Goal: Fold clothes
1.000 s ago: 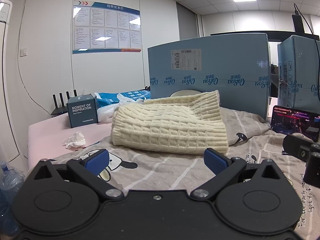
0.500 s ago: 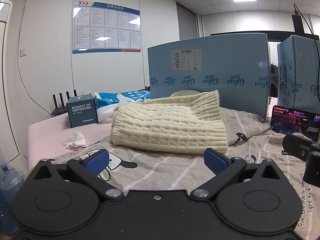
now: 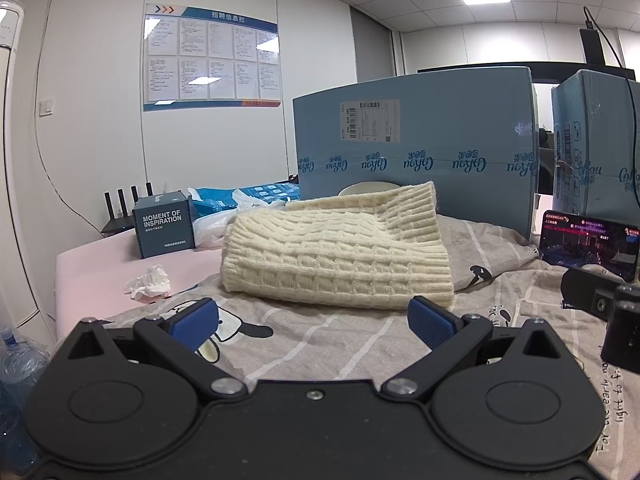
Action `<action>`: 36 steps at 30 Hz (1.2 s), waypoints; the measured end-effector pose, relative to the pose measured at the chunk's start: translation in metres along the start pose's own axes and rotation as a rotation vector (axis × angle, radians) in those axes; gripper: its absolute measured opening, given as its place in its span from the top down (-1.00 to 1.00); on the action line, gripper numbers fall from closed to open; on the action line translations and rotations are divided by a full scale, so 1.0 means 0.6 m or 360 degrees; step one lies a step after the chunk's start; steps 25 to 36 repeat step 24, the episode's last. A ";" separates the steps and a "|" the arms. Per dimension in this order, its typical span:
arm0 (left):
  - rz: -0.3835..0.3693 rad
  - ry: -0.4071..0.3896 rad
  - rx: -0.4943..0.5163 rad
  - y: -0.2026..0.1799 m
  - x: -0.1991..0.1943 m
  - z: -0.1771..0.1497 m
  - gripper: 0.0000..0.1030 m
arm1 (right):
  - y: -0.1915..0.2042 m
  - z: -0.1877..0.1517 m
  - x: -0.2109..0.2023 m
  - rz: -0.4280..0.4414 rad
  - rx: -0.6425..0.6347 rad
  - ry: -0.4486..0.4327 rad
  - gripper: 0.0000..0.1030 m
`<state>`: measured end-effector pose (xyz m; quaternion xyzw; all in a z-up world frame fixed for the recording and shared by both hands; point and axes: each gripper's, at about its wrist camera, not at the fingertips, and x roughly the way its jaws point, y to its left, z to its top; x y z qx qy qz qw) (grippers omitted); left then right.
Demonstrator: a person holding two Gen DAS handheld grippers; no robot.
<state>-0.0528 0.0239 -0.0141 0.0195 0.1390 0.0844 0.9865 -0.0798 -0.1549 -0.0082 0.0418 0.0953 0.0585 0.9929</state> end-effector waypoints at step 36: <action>-0.0011 0.0004 0.0020 -0.005 -0.002 0.000 -1.00 | -0.001 0.000 0.000 0.0000 0.0000 0.0006 -0.79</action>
